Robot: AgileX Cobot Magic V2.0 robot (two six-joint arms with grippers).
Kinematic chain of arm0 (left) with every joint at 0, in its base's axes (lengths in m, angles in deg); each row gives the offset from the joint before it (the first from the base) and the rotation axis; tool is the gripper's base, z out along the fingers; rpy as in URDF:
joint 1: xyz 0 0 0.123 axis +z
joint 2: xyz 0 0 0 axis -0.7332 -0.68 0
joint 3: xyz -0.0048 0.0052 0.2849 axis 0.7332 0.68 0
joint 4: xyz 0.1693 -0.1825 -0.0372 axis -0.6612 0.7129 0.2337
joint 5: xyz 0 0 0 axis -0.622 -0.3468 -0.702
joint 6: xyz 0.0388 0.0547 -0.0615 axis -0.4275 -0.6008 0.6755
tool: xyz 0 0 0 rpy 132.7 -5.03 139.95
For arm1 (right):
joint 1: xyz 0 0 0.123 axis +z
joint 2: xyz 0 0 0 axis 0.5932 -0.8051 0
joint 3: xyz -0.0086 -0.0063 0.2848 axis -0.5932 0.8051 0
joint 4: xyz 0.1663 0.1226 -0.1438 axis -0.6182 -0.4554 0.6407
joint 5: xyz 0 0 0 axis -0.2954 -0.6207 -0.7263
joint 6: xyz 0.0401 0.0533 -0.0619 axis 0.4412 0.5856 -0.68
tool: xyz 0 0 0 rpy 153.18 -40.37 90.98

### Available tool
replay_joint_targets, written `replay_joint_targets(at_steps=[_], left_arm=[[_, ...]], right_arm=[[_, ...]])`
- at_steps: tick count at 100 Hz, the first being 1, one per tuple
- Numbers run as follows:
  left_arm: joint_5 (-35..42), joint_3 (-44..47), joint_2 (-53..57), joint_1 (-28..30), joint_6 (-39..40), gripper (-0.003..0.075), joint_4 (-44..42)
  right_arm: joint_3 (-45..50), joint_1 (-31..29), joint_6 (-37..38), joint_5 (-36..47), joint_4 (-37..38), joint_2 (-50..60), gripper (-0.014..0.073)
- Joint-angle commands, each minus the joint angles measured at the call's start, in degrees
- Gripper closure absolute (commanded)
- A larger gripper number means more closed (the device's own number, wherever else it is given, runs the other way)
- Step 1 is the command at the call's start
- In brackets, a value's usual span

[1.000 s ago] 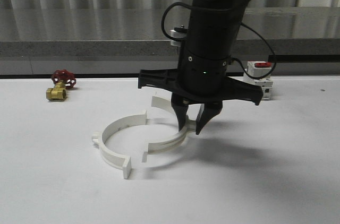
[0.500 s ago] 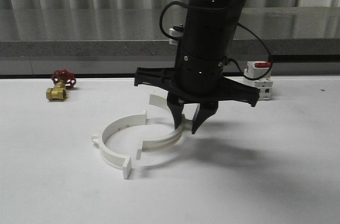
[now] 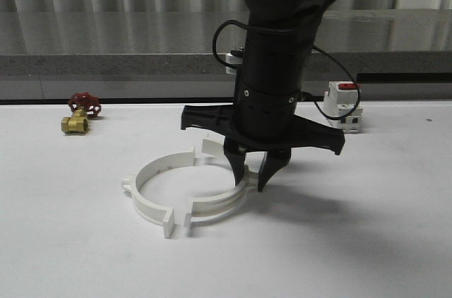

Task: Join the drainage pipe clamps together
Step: 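Carry the clamp half to the placed half, aligning their ends, then press the held half down against the other to close the ring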

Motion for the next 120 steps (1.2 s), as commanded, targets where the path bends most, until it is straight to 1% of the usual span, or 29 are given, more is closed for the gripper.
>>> replay_joint_targets(at_steps=[1, 53, 120], left_arm=[[4.4, -1.4, -0.6, 0.1, 0.0, 0.0740, 0.5], [4.4, -1.4, -0.6, 0.1, 0.0, 0.0740, 0.5], [4.4, -1.4, -0.6, 0.1, 0.0, 0.0740, 0.5]], right_arm=[[-1.7, 0.0, 0.3, 1.3, 1.0, 2.8, 0.0588], [-1.7, 0.2, 1.0, 2.9, -0.7, 1.1, 0.0588], [-1.7, 0.7, 0.9, 0.8, -2.1, 1.1, 0.0588]])
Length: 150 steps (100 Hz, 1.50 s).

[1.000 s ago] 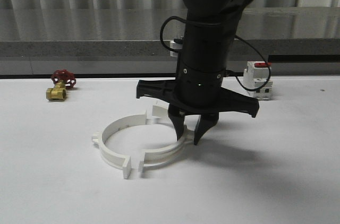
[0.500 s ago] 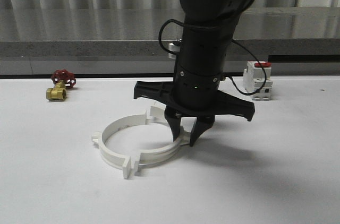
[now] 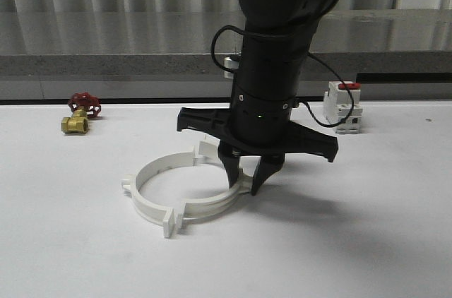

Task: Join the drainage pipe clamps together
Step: 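Press the held half down against the other to close the ring, then open the right gripper and lift it away from the ring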

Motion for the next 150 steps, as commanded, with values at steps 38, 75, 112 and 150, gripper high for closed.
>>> replay_joint_targets(at_steps=[38, 75, 112, 150], left_arm=[[4.4, -1.5, -0.6, 0.1, 0.0, 0.0740, 0.5], [4.4, -1.5, -0.6, 0.1, 0.0, 0.0740, 0.5], [4.4, -1.5, -0.6, 0.1, 0.0, 0.0740, 0.5], [4.4, -1.5, -0.6, 0.1, 0.0, 0.0740, 0.5]], right_arm=[[-1.3, 0.7, 0.1, -0.4, -0.5, 2.4, 0.0586], [-1.3, 0.7, 0.1, -0.3, -0.5, 2.4, 0.0237], [-1.3, 0.7, 0.1, -0.5, -0.5, 2.4, 0.0210], [-1.3, 0.7, -5.8, 0.2, -0.4, 3.8, 0.0065]])
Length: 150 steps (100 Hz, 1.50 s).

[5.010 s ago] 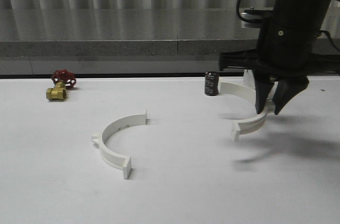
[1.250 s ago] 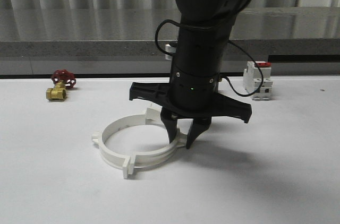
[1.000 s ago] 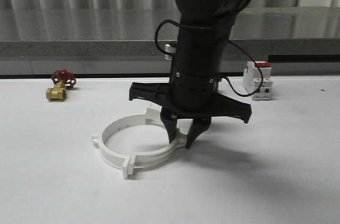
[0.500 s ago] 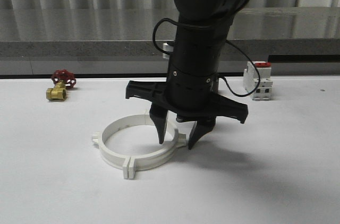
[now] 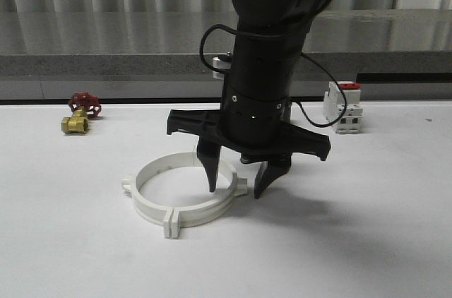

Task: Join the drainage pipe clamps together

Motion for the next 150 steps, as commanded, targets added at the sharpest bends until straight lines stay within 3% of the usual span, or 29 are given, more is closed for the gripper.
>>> replay_joint_targets(at_steps=[1, 11, 50, 83, 126, 150], left_arm=[[4.4, -1.5, -0.6, 0.1, 0.0, 0.0740, 0.5], [4.4, -1.5, -0.6, 0.1, 0.0, 0.0740, 0.5], [4.4, -1.5, -0.6, 0.1, 0.0, 0.0740, 0.5], [4.4, -1.5, -0.6, 0.1, 0.0, 0.0740, 0.5], [4.4, -1.5, -0.6, 0.1, 0.0, 0.0740, 0.5], [4.4, -1.5, -0.6, 0.1, 0.0, 0.0740, 0.5]], right_arm=[[-1.1, 0.0, -1.8, 0.0, 0.3, 3.6, 0.0058], [-1.1, 0.0, -1.9, -0.5, 0.4, 4.0, -0.0014], [-1.6, -0.5, -2.8, 1.8, 7.1, 12.1, -0.0015], [0.0, -6.5, -12.4, -1.6, 8.9, 25.4, -0.0013], [18.7, -19.9, -18.5, -2.5, 14.1, 49.8, -0.0013], [29.6, -21.7, -18.5, -4.8, 17.4, 66.1, 0.0005]])
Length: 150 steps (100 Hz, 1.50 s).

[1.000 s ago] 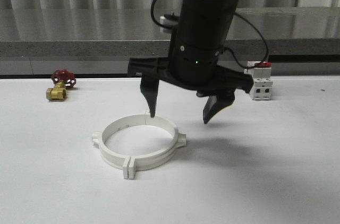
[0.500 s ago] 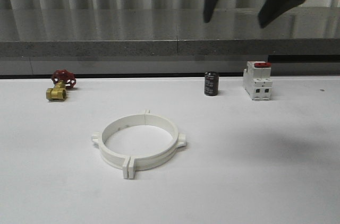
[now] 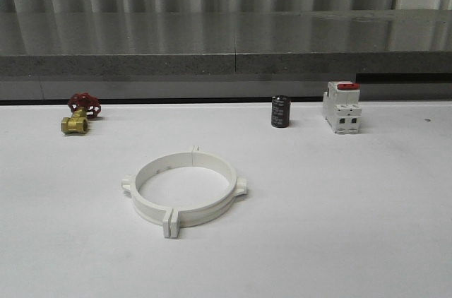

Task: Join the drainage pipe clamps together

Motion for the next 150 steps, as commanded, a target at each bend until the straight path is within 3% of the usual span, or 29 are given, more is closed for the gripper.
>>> replay_joint_targets(at_steps=[1, 11, 21, 46, 150], left_arm=[[4.4, -1.5, -0.6, 0.1, 0.0, 0.0740, 0.5], [4.4, -1.5, -0.6, 0.1, 0.0, 0.0740, 0.5], [4.4, -1.5, -0.6, 0.1, 0.0, 0.0740, 0.5], [4.4, -1.5, -0.6, 0.1, 0.0, 0.0740, 0.5], [4.4, -1.5, -0.6, 0.1, 0.0, 0.0740, 0.5]], right_arm=[[1.7, -0.4, -0.8, 1.1, 2.5, 5.8, 0.0008], [5.0, -0.4, -0.8, -1.4, 2.5, 11.8, 0.0056], [7.5, -0.4, -0.8, -4.2, 2.9, 18.0, 0.0174], [9.4, -0.4, -0.8, -9.1, 4.4, 26.7, 0.0670], [10.9, -0.5, -0.8, -6.9, 4.5, 28.5, 0.0662]])
